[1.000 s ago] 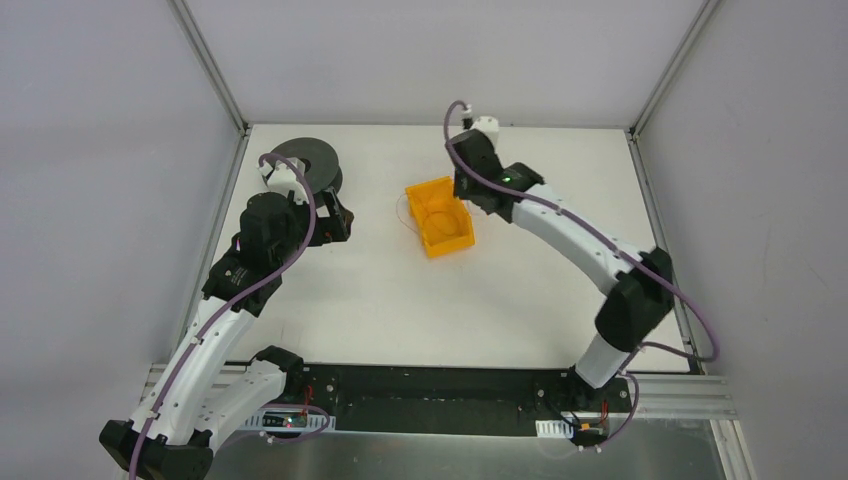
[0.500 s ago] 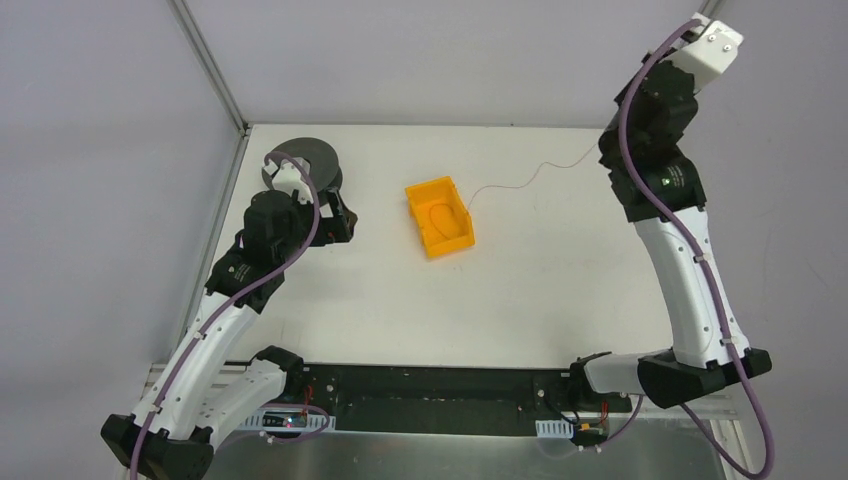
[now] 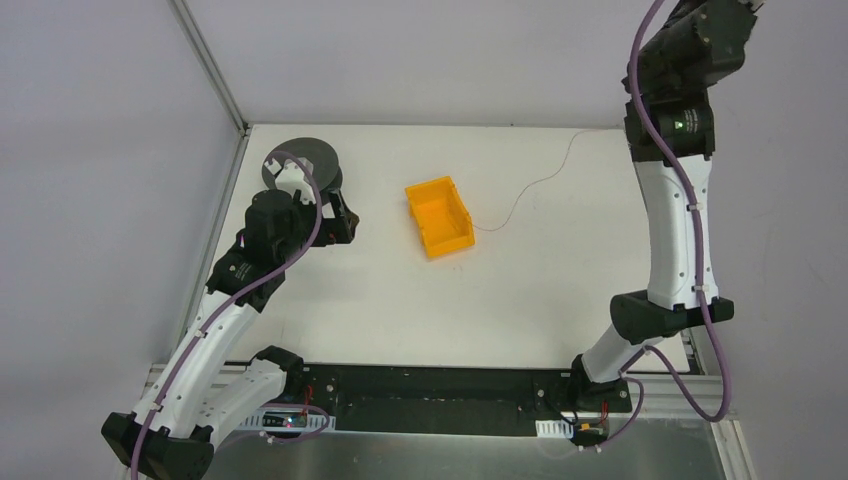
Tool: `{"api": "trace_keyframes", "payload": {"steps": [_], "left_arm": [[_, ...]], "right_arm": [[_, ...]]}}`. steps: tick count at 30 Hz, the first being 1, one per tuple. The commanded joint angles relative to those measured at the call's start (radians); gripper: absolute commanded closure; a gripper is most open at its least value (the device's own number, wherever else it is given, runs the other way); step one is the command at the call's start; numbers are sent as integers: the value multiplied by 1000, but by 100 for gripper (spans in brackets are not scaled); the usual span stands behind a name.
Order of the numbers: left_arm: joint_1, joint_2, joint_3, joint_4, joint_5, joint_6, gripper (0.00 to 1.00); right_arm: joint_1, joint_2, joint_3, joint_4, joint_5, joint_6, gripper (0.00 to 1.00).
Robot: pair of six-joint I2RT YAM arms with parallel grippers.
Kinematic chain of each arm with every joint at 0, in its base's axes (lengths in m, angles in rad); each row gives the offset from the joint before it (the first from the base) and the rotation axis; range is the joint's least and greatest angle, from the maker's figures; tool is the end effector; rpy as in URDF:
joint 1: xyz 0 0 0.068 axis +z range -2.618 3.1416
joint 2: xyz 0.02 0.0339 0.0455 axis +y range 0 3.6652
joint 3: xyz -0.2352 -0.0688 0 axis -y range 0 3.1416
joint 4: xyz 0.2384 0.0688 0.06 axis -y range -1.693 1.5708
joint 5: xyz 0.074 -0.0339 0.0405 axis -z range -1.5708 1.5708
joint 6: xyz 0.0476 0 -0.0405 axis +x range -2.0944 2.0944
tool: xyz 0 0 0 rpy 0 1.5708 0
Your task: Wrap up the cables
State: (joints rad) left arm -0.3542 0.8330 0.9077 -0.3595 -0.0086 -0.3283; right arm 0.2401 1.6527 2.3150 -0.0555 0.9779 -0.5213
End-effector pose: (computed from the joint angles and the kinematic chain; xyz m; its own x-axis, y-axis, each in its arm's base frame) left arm 0.1987 -0.0731 0.3310 -0.3588 -0.2111 -0.9092 0.2360 0.9219 -0.3072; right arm 0.2745 0.0266 0.5992 0.2169 -0.2334 -0.9479 0.7344 0.6787 0.0010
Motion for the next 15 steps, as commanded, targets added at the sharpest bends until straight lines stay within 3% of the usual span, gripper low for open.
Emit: {"api": "trace_keyframes", "payload": {"steps": [1, 8, 12, 15], "left_arm": [[-6, -3, 3, 31, 7, 19, 6], [-6, 0, 5, 31, 35, 16, 6], [-7, 0, 3, 31, 38, 16, 6], [-6, 2, 4, 31, 41, 17, 6]], "right_arm": [[-20, -62, 100, 316, -84, -142, 100], [-51, -115, 34, 353, -127, -87, 100], [-51, -151, -111, 180, -116, 14, 100], [-43, -188, -236, -55, -109, 224, 100]]}}
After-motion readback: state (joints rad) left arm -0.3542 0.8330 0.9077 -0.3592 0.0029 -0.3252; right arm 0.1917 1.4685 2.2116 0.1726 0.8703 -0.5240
